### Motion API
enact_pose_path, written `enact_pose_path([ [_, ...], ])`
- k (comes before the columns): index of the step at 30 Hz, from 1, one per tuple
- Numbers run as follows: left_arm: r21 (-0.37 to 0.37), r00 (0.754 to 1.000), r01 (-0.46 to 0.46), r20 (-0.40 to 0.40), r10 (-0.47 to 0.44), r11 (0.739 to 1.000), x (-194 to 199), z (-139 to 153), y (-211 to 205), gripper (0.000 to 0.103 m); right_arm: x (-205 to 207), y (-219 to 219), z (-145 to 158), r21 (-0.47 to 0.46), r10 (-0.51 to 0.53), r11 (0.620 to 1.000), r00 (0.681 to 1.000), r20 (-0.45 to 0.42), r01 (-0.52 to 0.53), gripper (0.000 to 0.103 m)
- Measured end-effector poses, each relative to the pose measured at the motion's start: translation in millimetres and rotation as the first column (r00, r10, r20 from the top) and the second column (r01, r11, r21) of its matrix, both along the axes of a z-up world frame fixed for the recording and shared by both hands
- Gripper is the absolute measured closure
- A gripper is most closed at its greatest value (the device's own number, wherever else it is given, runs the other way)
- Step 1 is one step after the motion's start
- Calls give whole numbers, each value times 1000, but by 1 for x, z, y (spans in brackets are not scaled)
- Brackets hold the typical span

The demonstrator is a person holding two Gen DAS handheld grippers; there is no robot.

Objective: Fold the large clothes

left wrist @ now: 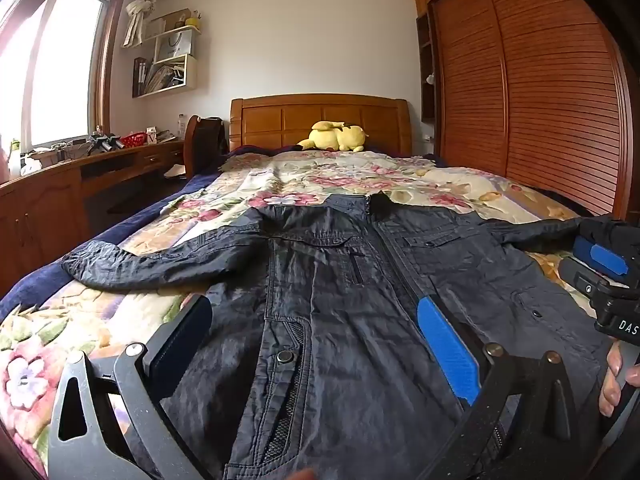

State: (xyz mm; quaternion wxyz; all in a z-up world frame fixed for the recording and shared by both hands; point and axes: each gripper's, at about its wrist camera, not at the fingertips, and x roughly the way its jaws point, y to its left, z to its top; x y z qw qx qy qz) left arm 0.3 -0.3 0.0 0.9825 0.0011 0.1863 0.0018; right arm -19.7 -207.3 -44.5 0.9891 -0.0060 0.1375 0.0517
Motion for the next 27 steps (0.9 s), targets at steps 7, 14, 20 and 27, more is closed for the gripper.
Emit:
enact_pose_path([
  [7,-9,1000,5,10,-5,1000,-1,0,0,0,0,0,0,-1,-1,1000,1000,-3,1,0],
  [14,-6,1000,3,9,-2,1000,-2,1,1,0,-2,0,0,-2,-2,1000,1000,0,2,0],
  [20,-5,1000,2,10,-2,1000,-3,1,1,0,-1,-1,1,-1,-3,1000,1000,2,3,0],
  [27,-4,1000,2,10,-2,1000,-3,1,2,0,0,-1,1,-1,-3,1000,1000,1,3,0],
])
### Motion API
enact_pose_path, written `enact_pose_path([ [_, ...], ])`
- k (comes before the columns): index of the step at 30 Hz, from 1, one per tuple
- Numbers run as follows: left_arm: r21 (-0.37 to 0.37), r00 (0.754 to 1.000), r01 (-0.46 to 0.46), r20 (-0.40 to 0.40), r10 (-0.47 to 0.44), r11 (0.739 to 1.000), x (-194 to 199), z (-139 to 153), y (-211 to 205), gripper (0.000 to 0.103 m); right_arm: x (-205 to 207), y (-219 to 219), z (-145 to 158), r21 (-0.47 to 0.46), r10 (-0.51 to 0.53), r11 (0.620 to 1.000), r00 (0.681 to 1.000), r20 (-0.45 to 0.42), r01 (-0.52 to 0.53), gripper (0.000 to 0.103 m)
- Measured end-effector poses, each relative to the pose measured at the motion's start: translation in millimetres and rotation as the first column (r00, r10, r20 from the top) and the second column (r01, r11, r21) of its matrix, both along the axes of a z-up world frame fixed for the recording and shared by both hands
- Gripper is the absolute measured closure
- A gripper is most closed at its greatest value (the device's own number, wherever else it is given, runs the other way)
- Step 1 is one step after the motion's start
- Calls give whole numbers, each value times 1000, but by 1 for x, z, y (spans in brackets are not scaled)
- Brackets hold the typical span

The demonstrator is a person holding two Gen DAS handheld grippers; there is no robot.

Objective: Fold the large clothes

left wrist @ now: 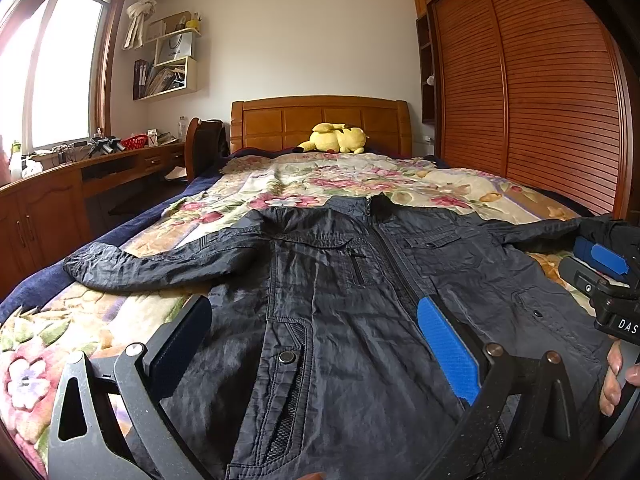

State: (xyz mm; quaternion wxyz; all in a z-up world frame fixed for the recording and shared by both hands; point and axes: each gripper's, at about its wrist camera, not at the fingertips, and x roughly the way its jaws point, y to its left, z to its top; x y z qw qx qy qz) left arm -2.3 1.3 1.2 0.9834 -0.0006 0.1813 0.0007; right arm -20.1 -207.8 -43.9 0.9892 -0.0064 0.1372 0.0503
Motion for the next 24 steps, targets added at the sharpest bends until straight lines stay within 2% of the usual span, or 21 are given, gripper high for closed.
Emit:
enact_pose_path([
  [24,4,1000,-2,7,2,1000,-2,4,3,0,0,-1,-1,2,-3,1000,1000,4,3,0],
])
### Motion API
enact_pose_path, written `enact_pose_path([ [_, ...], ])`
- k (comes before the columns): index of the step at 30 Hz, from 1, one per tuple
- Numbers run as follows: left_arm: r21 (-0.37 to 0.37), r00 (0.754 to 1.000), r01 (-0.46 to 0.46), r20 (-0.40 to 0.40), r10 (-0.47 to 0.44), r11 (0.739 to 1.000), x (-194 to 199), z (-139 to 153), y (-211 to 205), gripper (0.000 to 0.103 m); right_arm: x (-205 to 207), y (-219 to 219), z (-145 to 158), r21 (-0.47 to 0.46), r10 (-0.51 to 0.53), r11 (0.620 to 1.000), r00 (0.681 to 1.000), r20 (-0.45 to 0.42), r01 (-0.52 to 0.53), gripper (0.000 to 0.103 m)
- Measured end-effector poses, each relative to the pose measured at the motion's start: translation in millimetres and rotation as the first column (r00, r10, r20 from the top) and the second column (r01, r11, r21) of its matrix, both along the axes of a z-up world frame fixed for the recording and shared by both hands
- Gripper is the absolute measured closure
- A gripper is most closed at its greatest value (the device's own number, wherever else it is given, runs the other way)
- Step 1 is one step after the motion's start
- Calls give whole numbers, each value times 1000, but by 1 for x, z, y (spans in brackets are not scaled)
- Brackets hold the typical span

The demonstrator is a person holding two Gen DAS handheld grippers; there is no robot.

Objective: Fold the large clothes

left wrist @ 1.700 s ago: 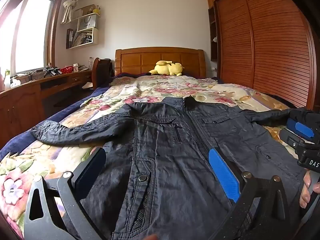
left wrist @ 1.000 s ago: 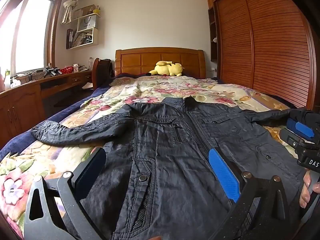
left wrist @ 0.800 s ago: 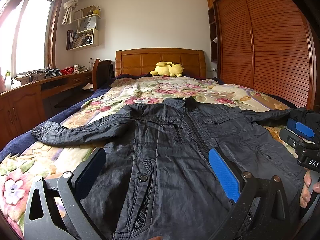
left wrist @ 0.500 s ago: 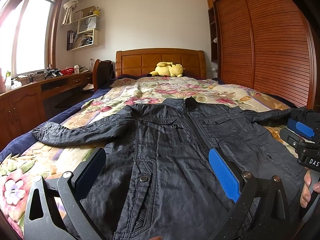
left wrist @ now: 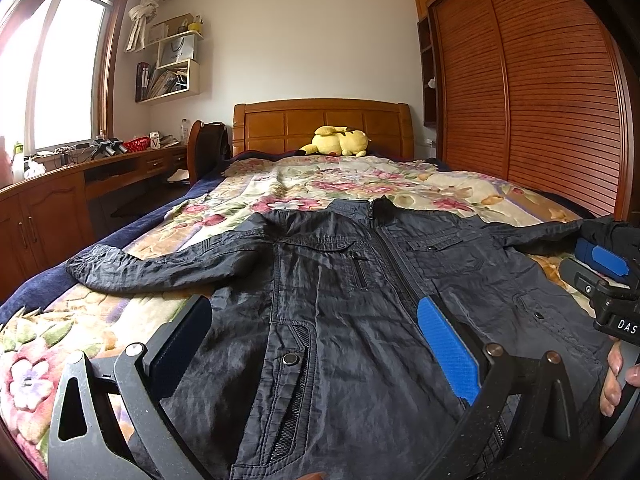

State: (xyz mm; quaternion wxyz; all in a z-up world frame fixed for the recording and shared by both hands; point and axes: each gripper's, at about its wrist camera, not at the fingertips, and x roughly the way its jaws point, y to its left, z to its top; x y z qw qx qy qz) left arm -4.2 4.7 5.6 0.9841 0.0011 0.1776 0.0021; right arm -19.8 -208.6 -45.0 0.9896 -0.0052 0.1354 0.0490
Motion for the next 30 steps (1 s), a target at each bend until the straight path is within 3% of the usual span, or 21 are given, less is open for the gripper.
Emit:
enact_pose_path([
  [30,2,1000,-3,6,3,1000,0,6,4,0,-1,0,0,-1,0,1000,1000,-1,0,0],
])
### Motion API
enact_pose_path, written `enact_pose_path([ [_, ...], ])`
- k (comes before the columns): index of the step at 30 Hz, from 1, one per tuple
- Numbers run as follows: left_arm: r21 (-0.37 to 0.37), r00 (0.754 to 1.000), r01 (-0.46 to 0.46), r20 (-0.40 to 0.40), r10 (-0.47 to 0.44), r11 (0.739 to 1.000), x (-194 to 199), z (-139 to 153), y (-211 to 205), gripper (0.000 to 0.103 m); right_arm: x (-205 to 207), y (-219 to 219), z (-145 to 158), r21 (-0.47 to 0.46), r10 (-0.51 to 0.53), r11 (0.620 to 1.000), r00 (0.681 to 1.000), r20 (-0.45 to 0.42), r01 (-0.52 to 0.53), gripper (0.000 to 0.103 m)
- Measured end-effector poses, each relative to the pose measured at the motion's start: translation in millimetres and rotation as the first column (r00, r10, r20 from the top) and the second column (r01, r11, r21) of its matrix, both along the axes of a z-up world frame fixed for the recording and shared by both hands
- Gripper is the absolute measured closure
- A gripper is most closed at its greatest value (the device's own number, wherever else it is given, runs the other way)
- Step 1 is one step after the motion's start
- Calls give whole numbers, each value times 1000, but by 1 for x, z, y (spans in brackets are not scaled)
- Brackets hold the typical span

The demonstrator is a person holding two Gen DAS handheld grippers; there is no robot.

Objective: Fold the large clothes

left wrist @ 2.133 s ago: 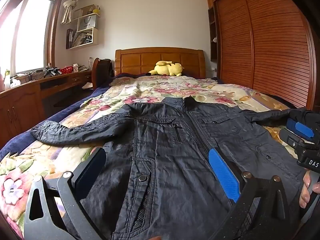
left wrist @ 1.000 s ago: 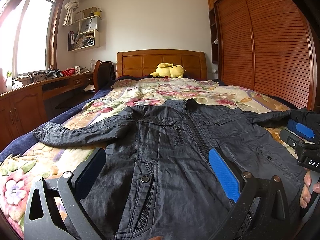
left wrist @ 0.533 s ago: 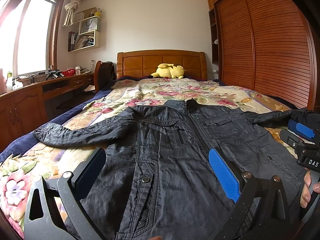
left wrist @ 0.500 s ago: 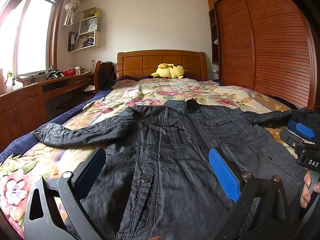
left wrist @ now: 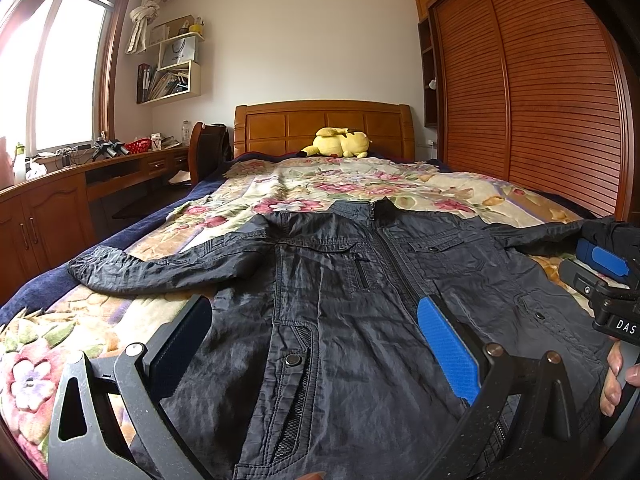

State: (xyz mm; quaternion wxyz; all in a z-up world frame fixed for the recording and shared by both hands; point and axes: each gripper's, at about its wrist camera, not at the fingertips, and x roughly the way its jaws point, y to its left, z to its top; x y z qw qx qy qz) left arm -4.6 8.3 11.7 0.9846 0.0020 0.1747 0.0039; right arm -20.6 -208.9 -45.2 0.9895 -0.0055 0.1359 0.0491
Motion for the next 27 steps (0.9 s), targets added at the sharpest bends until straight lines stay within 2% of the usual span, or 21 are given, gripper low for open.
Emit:
enact_pose_path([
  [11,10,1000,4,-10,-4,1000,1,3,2,0,0,0,0,-1,5,1000,1000,-4,-5,0],
  [21,67,996,37,-80,-32,997,29,8,-7,0,8,-4,11,-11,11,1000,1000,-27,-11,0],
  [27,60,989,83,-127,-75,995,47,7,-12,0,18,-11,20,-6,-1,1000,1000,-22,1,0],
])
